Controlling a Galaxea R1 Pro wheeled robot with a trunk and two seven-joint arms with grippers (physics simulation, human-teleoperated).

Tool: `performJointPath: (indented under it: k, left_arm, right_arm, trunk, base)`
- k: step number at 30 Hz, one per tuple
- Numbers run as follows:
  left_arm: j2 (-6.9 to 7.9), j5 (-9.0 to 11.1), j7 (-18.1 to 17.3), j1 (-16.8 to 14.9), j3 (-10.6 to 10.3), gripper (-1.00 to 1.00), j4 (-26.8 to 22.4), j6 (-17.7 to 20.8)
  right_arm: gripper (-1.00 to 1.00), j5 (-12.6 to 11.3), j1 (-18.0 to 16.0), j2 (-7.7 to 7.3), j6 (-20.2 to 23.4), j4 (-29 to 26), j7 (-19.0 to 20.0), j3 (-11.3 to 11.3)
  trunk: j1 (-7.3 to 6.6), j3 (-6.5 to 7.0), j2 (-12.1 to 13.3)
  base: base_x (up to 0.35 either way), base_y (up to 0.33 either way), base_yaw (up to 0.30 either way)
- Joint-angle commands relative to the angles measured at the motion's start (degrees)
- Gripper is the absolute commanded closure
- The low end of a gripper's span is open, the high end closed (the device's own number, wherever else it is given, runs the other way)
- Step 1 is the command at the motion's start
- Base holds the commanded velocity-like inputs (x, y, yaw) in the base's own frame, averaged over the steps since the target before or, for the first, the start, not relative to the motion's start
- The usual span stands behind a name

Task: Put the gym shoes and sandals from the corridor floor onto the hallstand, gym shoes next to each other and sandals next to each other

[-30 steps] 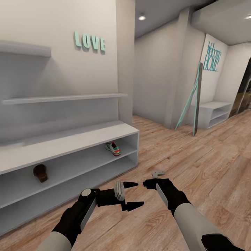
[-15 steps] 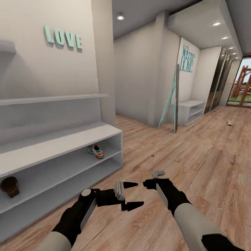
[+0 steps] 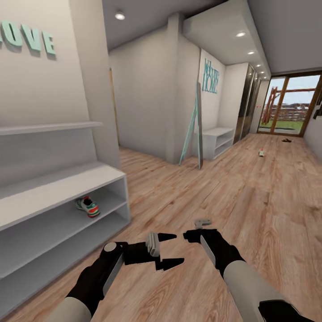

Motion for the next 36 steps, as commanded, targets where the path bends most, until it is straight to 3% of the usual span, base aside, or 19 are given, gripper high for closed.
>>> performJointPath:
  k: [1,14,18,21,24,33,36]
  left_arm:
    - [0.02,0.2,-0.1,0.0,0.0,-1.00,0.0,0.2]
    - [0.33,0.2,0.1,0.0,0.4,-1.00,0.1,0.3]
    - [2.36,0.2,0.1,0.0,3.2,-1.00,0.1,0.3]
    - [4.16,0.1,0.1,0.0,9.0,-1.00,0.1,0.3]
    - [4.51,0.1,0.2,0.0,11.4,-1.00,0.5,0.5]
    - [4.69,-0.1,1.4,0.0,12.9,-1.00,2.9,0.5]
    - [4.65,-0.1,3.2,0.0,13.2,-1.00,3.0,0.5]
  right_arm:
    - [-1.00,0.2,0.0,-0.01,0.3,-0.1,0.1,0.1]
    - [-1.00,0.2,0.0,-0.01,0.3,-0.1,0.1,0.1]
    - [-1.00,0.2,0.0,-0.01,0.3,-0.1,0.1,0.1]
    - [-1.00,0.2,0.0,-0.01,0.3,-0.1,0.1,0.1]
    - [-1.00,0.2,0.0,-0.01,0.3,-0.1,0.1,0.1]
    - [-1.00,0.2,0.0,-0.01,0.3,-0.1,0.1,0.1]
    - [-1.00,0.2,0.0,-0.01,0.3,-0.1,0.0,0.1]
  trunk:
    - [0.02,-0.06,0.0]
    - [0.02,-0.06,0.0]
    - [0.02,-0.06,0.0]
    - [0.02,-0.06,0.0]
    - [0.02,-0.06,0.0]
    - [0.02,-0.06,0.0]
    - [0.02,-0.06,0.0]
  base:
    - [0.297,-0.216,-0.300]
    - [0.315,-0.192,-0.300]
    - [0.339,-0.145,-0.300]
    - [0.342,-0.129,-0.300]
    - [0.343,-0.124,-0.300]
    - [0.343,-0.122,-0.300]
    - [0.343,-0.122,-0.300]
